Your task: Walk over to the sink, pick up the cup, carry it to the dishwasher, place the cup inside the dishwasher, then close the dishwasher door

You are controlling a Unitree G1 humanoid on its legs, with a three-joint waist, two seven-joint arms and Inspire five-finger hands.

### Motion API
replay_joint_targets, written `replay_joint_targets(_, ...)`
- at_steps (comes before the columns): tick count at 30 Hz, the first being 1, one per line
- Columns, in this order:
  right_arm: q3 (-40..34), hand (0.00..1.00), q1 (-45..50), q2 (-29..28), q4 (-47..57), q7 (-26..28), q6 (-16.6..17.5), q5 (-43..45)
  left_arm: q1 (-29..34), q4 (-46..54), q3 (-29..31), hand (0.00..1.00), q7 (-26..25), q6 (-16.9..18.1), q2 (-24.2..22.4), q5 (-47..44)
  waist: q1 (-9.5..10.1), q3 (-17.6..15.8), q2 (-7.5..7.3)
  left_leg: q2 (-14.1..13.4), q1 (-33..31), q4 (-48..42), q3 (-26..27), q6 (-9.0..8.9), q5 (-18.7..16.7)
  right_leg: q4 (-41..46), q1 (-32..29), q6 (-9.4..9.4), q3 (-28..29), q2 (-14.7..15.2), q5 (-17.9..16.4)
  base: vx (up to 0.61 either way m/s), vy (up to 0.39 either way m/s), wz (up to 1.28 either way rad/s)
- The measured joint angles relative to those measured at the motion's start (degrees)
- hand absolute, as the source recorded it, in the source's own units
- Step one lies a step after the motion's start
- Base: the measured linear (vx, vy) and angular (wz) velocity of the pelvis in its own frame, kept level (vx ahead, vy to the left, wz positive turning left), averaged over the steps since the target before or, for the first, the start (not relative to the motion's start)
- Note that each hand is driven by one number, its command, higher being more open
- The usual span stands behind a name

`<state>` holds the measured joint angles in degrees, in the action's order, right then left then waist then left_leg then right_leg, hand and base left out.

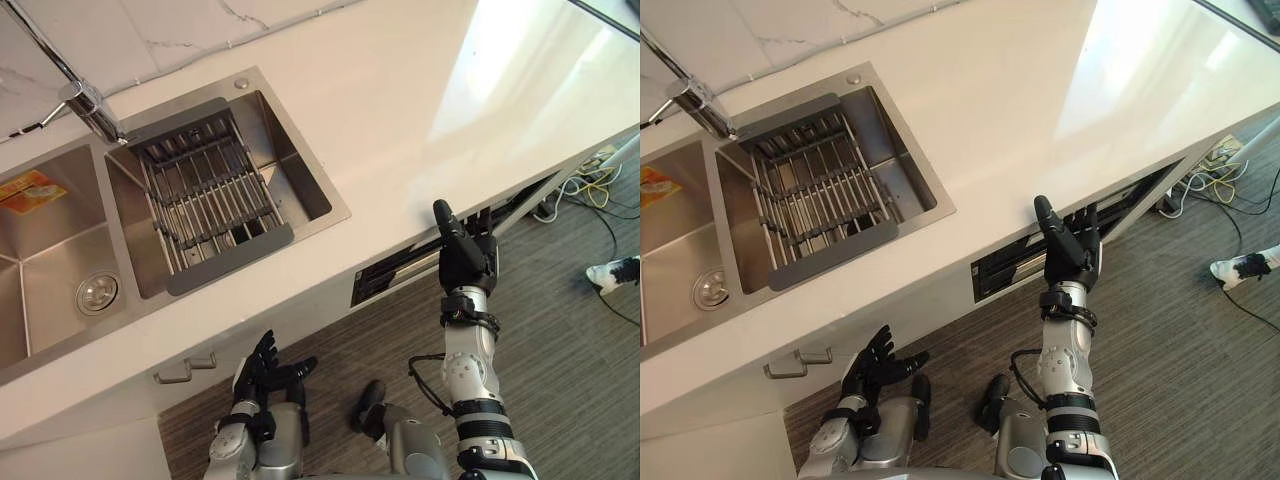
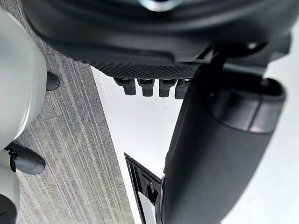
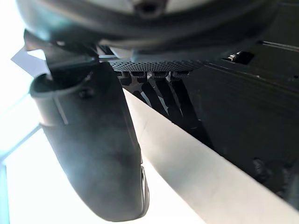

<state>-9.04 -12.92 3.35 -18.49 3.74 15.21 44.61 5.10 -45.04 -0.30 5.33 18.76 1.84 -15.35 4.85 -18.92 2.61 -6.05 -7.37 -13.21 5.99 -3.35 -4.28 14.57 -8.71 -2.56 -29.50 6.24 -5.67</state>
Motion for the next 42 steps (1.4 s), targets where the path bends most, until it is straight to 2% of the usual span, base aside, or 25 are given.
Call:
replay_joint_targets(4,0.7,1.00,1.1,2.9,-0.7,-0.1,-1.6,-2.9,0.8,-2.5,0.0,1.00,0.4,0.3,1.3,2.1,-0.12,1.5,0.36,0.2,1.2,2.6,-0.1,0.23,1.0,-5.4,2.0,0.25,0.0,-1.5,2.8,0.01,0.016,-0.02)
replay_joint_targets(7,1.8,1.00,5.0,4.1,-0.7,-0.1,-2.8,-7.4,3.7,-3.4,0.4,1.00,0.3,0.2,1.7,2.0,-0.38,4.1,0.05,0.6,2.7,4.8,0.0,0.17,1.5,-9.1,4.0,0.91,0.3,-2.3,4.3,0.08,0.053,-0.03)
replay_joint_targets(12,2.2,1.00,10.9,4.3,0.9,-0.8,-5.0,-20.4,5.1,-4.7,1.0,1.00,-0.3,0.3,2.5,3.7,-1.39,8.2,-1.27,1.3,6.4,7.7,2.4,0.29,1.3,-13.7,7.1,1.84,2.4,-2.9,6.8,0.12,0.089,-0.19)
replay_joint_targets(15,2.2,1.00,13.1,4.4,1.0,0.2,-5.8,-23.7,5.9,-4.8,1.7,1.00,-0.4,-0.9,2.7,3.2,-2.09,9.8,-2.05,1.7,7.8,8.6,3.0,0.66,0.8,-15.3,8.5,2.53,3.2,-2.9,7.4,0.09,0.093,-0.13)
replay_joint_targets(21,1.6,1.00,13.6,3.6,-2.0,1.1,-4.9,-29.7,7.2,-5.6,2.6,1.00,-0.4,-2.7,5.2,3.6,-2.83,10.8,-2.36,2.2,10.5,9.1,4.9,1.03,-0.4,-18.0,11.2,3.20,5.0,-3.1,8.5,0.05,0.077,-0.15)
replay_joint_targets(22,1.3,1.00,13.6,3.0,-5.0,0.9,-3.3,-31.5,8.3,-6.1,2.7,1.00,-0.3,-2.7,5.5,3.8,-2.83,12.4,-2.62,2.3,10.9,9.1,5.3,0.97,-0.8,-18.7,11.7,3.38,5.4,-3.2,8.7,0.06,0.064,-0.12)
replay_joint_targets(24,0.8,1.00,13.5,2.7,-8.2,-0.2,-1.3,-32.6,8.6,-7.0,2.7,1.00,-0.4,-2.7,5.7,4.2,-2.76,13.5,-2.63,2.5,11.6,9.2,5.4,0.98,-1.0,-19.4,12.7,3.51,5.4,-3.3,8.7,0.05,0.052,-0.04)
replay_joint_targets(28,0.7,1.00,13.5,0.6,-11.1,-4.1,3.2,-31.1,8.7,-7.6,2.7,1.00,-0.4,-2.7,5.6,4.2,-2.59,13.6,-2.59,2.6,12.5,9.8,5.4,1.03,-1.0,-19.4,13.3,3.52,5.4,-3.3,8.7,0.01,0.018,0.00)
replay_joint_targets(30,0.1,1.00,13.9,-1.0,-11.9,-4.2,5.9,-26.1,8.9,-7.6,3.8,1.00,-0.4,-2.7,5.1,4.2,-2.51,13.6,-2.62,2.6,12.9,10.1,5.6,1.07,-1.0,-19.4,13.5,3.52,5.5,-3.3,8.7,0.00,0.032,-0.03)
replay_joint_targets(31,-0.8,1.00,14.4,-1.6,-12.0,-3.9,5.9,-24.9,9.0,-7.6,4.6,1.00,-0.4,-2.6,4.7,4.2,-2.44,13.6,-2.61,2.6,13.0,10.2,5.6,1.07,-1.0,-19.4,13.6,3.53,5.6,-3.3,8.7,0.01,0.027,-0.06)
replay_joint_targets(32,-2.7,1.00,15.9,-2.7,-12.0,-2.5,6.1,-20.0,9.3,-7.5,6.4,1.00,-0.5,-2.6,3.8,4.2,-2.28,13.6,-2.60,2.4,13.2,10.4,5.8,1.07,-1.0,-19.4,13.6,3.54,5.8,-3.3,8.7,0.02,0.024,-0.10)
replay_joint_targets(34,-5.9,1.00,19.2,-4.3,-12.0,-0.3,6.0,-13.9,10.5,-6.7,8.9,1.00,-0.7,-2.5,2.4,4.2,-2.11,13.6,-2.56,2.3,13.8,10.9,6.6,1.06,-1.0,-19.4,13.6,3.58,6.4,-3.3,8.7,0.03,0.029,-0.21)
replay_joint_targets(36,-9.0,1.00,23.2,-5.3,-11.1,0.7,4.3,-7.9,12.2,-5.4,11.3,1.00,-1.0,-2.4,1.1,4.1,-2.71,13.7,-2.43,2.2,14.7,11.5,8.0,0.96,-1.1,-19.1,13.6,3.71,7.6,-3.4,8.6,0.03,0.033,-0.28)
replay_joint_targets(39,-11.0,1.00,27.1,-5.7,-7.6,0.9,1.6,-5.5,13.6,-4.6,11.8,1.00,-1.0,-2.5,0.2,4.0,-3.32,13.7,-2.35,2.0,15.6,11.5,9.0,0.72,-1.2,-18.2,13.6,3.87,8.5,-3.4,8.2,0.00,0.026,-0.18)
replay_joint_targets(42,-10.8,1.00,29.5,-6.0,-6.2,2.5,0.2,-6.7,13.8,-4.5,12.3,1.00,-1.0,-2.5,-0.1,4.0,-3.39,14.0,-2.39,2.0,16.0,11.4,9.4,0.81,-1.4,-17.2,13.6,3.88,8.8,-3.2,7.9,-0.05,0.014,-0.05)
